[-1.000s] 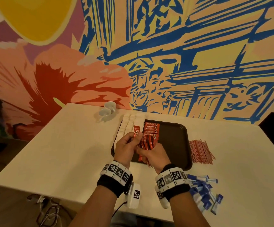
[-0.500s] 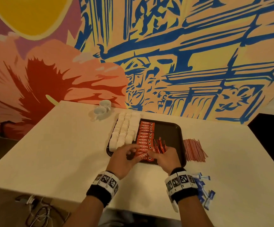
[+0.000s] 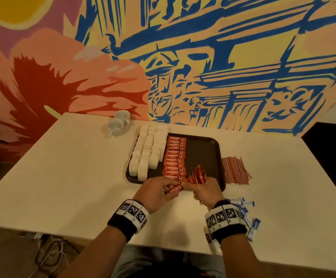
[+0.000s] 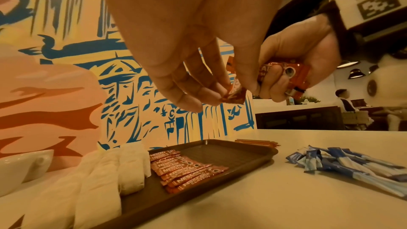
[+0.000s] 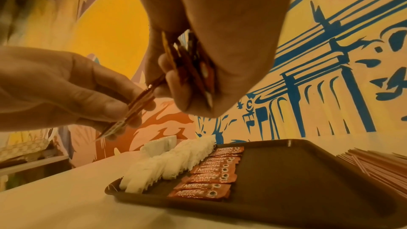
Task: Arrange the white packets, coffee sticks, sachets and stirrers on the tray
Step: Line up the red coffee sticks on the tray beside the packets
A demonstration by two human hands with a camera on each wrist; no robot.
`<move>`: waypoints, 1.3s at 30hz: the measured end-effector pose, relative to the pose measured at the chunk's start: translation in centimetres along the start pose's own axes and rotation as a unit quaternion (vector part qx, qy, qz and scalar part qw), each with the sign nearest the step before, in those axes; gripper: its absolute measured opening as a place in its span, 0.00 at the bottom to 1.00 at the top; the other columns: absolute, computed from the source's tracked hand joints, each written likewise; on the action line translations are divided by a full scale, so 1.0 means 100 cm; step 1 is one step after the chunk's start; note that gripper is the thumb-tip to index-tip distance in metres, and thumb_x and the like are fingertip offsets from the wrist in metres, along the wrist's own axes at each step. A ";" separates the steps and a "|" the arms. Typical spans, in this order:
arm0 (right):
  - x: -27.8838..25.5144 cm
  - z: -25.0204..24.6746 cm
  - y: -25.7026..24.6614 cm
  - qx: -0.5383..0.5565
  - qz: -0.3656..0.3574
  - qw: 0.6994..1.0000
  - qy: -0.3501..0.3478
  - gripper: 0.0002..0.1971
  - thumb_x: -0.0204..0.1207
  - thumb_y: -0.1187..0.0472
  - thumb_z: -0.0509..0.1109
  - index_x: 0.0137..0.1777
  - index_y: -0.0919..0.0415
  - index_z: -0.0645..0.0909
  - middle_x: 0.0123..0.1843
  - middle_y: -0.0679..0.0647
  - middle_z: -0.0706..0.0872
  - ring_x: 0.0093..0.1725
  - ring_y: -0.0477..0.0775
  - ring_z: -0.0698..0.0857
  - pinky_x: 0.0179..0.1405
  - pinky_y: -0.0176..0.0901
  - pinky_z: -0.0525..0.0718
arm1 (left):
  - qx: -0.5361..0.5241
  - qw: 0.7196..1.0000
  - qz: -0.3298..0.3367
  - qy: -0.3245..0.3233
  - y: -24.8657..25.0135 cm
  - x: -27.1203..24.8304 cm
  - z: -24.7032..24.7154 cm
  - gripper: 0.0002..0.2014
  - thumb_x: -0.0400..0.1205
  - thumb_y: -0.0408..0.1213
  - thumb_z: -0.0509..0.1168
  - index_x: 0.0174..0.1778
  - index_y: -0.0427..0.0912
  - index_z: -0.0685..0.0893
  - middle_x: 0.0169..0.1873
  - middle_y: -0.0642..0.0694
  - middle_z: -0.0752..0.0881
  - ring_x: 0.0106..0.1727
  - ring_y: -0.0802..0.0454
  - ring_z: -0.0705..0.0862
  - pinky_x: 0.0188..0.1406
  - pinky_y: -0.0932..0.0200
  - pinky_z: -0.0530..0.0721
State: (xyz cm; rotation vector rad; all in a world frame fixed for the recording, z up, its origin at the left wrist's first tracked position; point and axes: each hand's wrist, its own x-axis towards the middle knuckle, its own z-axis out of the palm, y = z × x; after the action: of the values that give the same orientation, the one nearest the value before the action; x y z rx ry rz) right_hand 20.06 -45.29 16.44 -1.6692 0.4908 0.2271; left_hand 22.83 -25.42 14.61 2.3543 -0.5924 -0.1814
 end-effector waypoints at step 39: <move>0.067 -0.031 0.006 0.094 0.093 0.990 0.039 0.16 0.81 0.48 0.75 0.54 0.64 0.86 0.37 0.56 0.85 0.35 0.52 0.84 0.41 0.48 0.84 | 0.152 0.972 -0.142 -0.106 -0.051 0.165 0.028 0.16 0.80 0.46 0.75 0.64 0.55 0.87 0.68 0.50 0.83 0.68 0.47 0.80 0.71 0.52 0.77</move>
State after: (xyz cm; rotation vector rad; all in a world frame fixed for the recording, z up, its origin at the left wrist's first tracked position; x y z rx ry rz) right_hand 25.36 -49.66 13.61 -1.4529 0.7059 0.2448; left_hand 38.47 -31.36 9.71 2.7348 -0.4002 -0.5102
